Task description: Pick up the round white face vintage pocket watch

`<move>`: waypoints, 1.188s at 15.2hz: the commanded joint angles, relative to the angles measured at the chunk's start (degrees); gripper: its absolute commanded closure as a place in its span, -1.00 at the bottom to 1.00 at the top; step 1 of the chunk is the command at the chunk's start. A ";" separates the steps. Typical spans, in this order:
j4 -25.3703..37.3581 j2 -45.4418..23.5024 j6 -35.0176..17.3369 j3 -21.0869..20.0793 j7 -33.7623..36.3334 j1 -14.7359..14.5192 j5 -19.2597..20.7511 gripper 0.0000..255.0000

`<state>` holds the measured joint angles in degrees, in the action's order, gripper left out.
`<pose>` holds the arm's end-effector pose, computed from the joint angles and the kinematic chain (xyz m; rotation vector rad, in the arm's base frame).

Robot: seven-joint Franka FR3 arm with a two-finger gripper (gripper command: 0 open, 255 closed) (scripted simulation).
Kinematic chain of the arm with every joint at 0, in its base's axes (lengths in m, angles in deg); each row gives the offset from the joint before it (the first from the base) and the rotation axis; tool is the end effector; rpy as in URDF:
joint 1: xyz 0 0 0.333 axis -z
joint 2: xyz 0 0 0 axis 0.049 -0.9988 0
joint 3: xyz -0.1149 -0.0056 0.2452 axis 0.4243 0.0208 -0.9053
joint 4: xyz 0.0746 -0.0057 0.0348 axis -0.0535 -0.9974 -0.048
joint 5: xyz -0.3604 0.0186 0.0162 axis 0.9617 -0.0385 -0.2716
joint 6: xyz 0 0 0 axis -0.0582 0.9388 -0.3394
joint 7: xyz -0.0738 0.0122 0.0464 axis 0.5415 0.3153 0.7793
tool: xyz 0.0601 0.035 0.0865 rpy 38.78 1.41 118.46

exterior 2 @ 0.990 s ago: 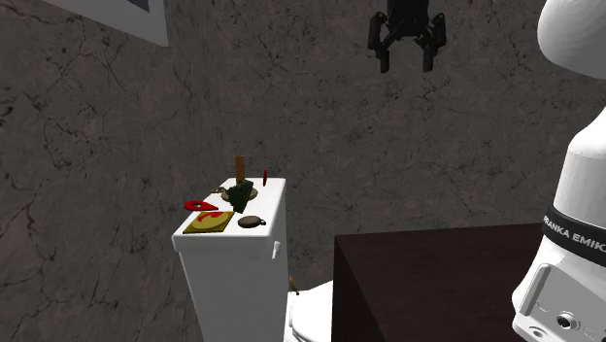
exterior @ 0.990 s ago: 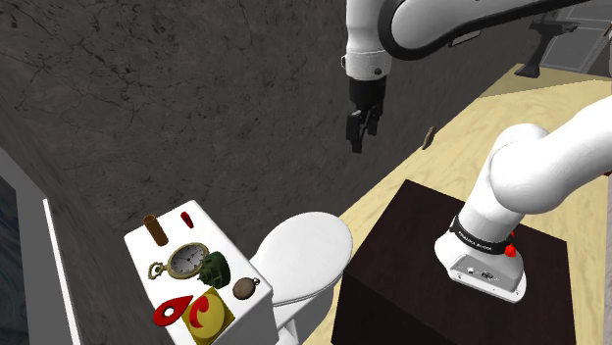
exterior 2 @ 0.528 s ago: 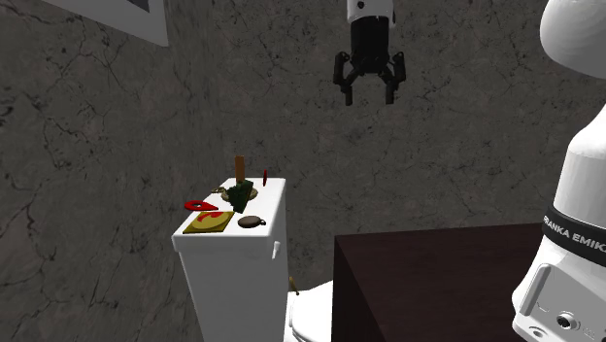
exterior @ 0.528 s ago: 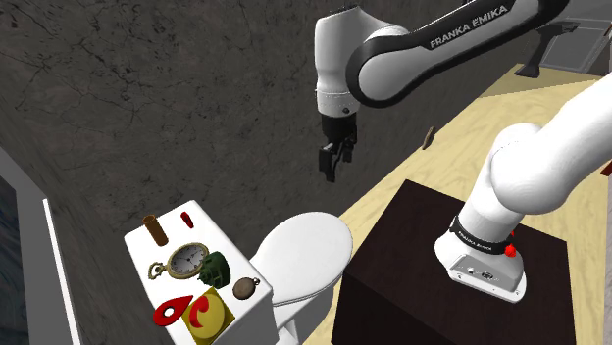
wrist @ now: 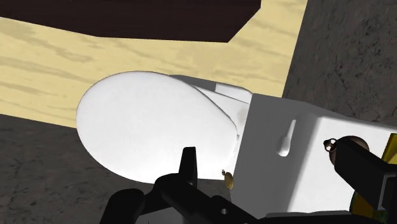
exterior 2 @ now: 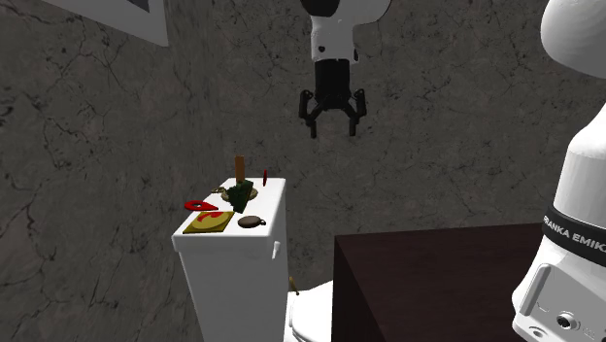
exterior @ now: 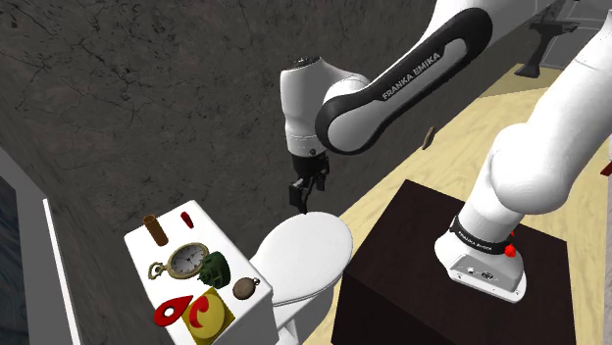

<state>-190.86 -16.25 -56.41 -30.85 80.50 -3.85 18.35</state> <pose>0.3728 0.2236 0.3129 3.1062 0.1674 -0.1071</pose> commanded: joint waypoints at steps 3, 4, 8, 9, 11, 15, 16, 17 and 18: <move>4.04 -9.73 -5.53 -2.22 5.55 -0.49 4.90 -1.00; 5.23 -12.17 -6.63 -2.48 7.09 -0.82 6.46 -1.00; 10.76 -21.86 -10.03 -2.15 13.22 -3.31 13.11 -1.00; 12.33 -24.22 -10.63 -1.79 14.62 -4.19 14.69 -1.00; 15.68 -28.84 -11.60 -0.78 17.13 -6.22 17.56 -1.00; 23.19 -37.70 -12.67 1.52 20.95 -10.60 22.03 -1.00; 25.24 -39.86 -12.78 2.08 21.67 -11.71 22.89 -1.00; 27.36 -42.01 -12.83 2.63 22.29 -12.80 23.65 -1.00; 29.55 -44.16 -12.82 3.16 22.83 -13.89 24.33 -1.00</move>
<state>-163.25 -58.48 -69.19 -28.15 102.74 -16.73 41.97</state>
